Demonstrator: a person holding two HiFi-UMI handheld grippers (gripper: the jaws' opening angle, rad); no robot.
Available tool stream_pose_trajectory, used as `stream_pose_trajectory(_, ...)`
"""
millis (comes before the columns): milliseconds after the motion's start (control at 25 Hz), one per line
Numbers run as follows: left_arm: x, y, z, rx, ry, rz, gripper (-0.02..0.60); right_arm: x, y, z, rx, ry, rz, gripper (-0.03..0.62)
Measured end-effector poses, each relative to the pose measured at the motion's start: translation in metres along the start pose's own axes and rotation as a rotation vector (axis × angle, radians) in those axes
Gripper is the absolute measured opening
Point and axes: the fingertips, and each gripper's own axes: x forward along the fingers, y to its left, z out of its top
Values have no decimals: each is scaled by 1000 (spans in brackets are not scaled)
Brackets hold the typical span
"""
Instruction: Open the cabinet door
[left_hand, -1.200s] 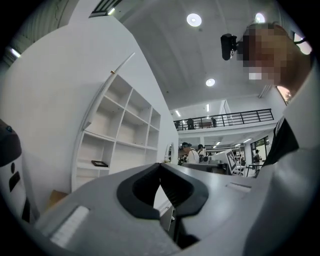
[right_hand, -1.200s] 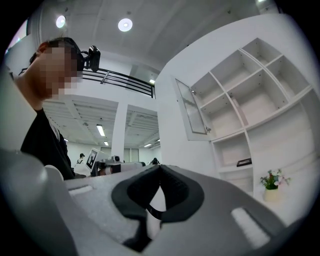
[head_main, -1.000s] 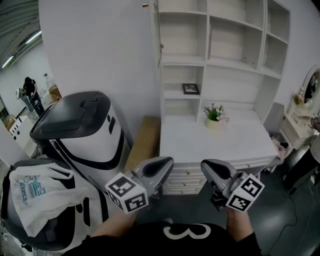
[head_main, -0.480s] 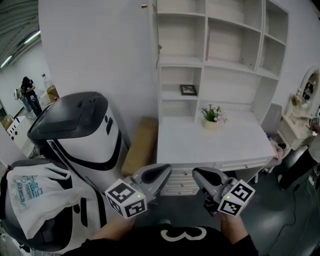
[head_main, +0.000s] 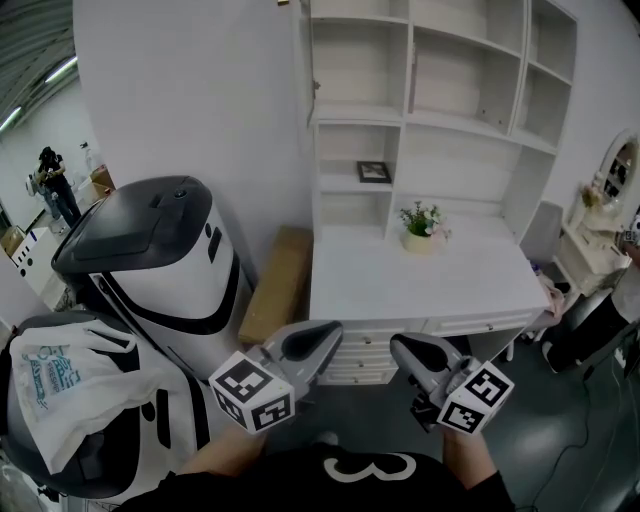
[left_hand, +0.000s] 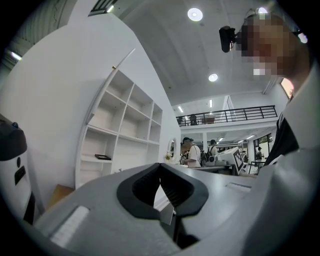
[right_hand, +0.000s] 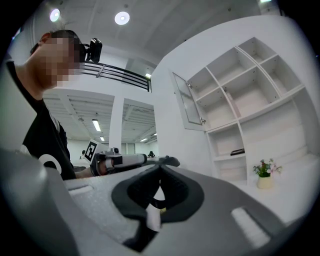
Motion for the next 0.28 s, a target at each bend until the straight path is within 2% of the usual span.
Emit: stream_pose_trajectory(280, 4, -14, 5, 20, 4, -16, 8, -9, 3, 6, -11, -5, -2, 3)
